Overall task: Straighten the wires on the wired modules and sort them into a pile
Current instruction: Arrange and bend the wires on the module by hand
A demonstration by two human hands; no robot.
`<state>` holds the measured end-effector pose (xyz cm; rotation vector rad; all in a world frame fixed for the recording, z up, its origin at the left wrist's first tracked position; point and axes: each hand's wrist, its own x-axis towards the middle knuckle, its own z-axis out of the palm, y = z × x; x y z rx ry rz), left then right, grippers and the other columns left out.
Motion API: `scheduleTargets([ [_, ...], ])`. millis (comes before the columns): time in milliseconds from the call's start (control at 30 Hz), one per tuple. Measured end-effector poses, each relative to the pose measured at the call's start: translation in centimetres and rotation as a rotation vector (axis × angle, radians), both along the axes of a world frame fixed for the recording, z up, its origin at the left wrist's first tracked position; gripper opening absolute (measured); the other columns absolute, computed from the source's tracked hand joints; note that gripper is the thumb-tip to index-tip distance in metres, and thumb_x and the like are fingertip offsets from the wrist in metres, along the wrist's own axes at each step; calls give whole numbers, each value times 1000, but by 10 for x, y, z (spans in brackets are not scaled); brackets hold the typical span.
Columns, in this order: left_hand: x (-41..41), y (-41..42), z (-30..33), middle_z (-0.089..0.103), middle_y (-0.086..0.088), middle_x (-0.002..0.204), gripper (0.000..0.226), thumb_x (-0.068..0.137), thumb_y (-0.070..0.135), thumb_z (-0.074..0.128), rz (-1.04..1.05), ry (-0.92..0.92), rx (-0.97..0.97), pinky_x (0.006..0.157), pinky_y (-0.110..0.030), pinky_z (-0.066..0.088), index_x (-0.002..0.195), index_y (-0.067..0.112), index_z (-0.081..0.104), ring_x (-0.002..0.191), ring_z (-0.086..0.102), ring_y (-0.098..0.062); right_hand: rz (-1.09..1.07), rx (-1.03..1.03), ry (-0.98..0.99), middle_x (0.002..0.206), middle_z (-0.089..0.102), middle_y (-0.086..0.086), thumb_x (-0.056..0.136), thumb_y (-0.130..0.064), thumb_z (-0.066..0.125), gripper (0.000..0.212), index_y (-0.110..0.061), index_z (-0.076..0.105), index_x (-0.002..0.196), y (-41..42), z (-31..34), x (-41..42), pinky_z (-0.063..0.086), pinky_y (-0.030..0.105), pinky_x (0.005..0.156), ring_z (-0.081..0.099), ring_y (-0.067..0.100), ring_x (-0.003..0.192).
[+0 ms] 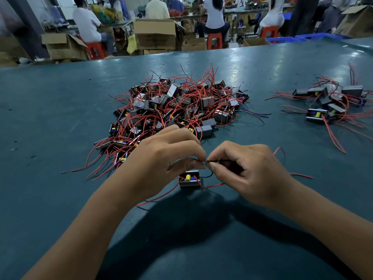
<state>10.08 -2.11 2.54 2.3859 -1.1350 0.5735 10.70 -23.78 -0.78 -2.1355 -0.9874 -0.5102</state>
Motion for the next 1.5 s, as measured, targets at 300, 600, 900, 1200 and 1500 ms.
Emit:
scheduleTargets([
  [300, 0, 0, 0, 65, 0, 93, 21, 94, 29, 66, -25, -9, -2, 72, -36, 48, 91, 10, 75, 84, 56, -23, 21, 17, 30, 63, 56, -14, 90, -17, 65, 5, -13, 68, 92, 0, -1, -1, 35, 8, 54, 51, 7, 55],
  [600, 2, 0, -3, 60, 2, 96, 10, 93, 21, 67, -6, 77, 0, 75, -36, 47, 94, 13, 73, 89, 55, -20, -22, -104, -170, 68, 62, -2, 89, -15, 66, 10, -5, 67, 91, 1, 0, 0, 32, 15, 57, 47, 10, 59],
  [900, -5, -13, -7, 53, 11, 78, 15, 97, 27, 60, 95, 394, -208, 65, -11, 35, 87, 16, 62, 70, 48, -2, -59, -96, -248, 63, 58, -3, 95, -23, 54, 22, -6, 66, 85, -1, 2, 2, 43, 33, 49, 51, 17, 53],
  [1200, -6, -20, -17, 40, 12, 62, 19, 99, 37, 47, 99, 661, -344, 54, -20, 29, 85, 25, 52, 56, 31, -6, -93, -13, -161, 59, 50, -9, 94, -22, 59, 19, -7, 64, 83, 3, -2, 0, 41, 31, 48, 37, 5, 53],
  [1500, -5, -36, -24, 43, -3, 63, 19, 85, 20, 54, 156, 900, -749, 49, -27, 26, 66, 22, 57, 55, 34, -16, -88, 11, -105, 60, 48, -14, 93, -23, 59, 14, -12, 63, 85, 4, -3, 1, 36, 19, 51, 41, 6, 53],
])
